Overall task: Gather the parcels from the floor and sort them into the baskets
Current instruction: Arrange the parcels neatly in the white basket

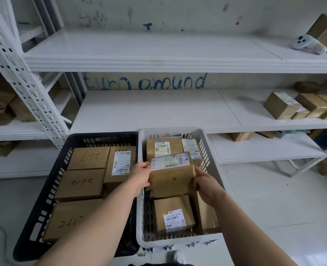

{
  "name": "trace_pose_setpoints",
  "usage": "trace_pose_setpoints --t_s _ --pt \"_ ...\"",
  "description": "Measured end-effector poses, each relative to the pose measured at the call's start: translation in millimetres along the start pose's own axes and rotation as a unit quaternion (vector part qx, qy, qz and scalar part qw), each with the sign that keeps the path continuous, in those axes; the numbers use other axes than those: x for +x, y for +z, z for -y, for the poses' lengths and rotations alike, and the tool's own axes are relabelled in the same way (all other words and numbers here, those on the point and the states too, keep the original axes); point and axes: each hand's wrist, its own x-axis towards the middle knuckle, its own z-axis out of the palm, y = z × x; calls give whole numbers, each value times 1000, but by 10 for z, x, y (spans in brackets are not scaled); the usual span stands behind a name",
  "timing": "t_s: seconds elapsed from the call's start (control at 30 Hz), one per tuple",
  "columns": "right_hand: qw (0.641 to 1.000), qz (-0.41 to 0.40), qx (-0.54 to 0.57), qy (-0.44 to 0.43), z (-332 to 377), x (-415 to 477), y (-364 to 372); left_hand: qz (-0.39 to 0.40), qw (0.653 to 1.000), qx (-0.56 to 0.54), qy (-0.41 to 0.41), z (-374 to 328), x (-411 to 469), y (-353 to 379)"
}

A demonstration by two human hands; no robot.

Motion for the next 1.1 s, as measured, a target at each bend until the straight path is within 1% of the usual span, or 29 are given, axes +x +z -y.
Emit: trace_pose_setpoints --t_s 0.2,0.3,0.47,0.53,0.77,0.87,0.97,1.1 --pt "997 -52 43 -23 137 -92 -110 29 999 20 31 16 82 189" --pt "997 -57 -2 -47 286 -19 -242 42 998 24 41 -73 169 377" --pt "990 -117 -69 -40 530 150 -492 52 997 35 40 -234 373 752" --pt "987 -125 -92 -40 607 206 -584 51 996 55 38 -255 484 886" --pt "983 -107 -151 -17 628 440 -767 11 996 94 6 -192 795 1152" --pt "978 -88 -190 -5 586 564 -765 -5 991 131 -8 -98 883 1167" --pt "975 -72 -210 8 569 672 -717 -22 989 141 -21 -6 917 1143" --pt "966 -66 -247 21 512 822 -695 -39 985 169 -15 48 948 1108"
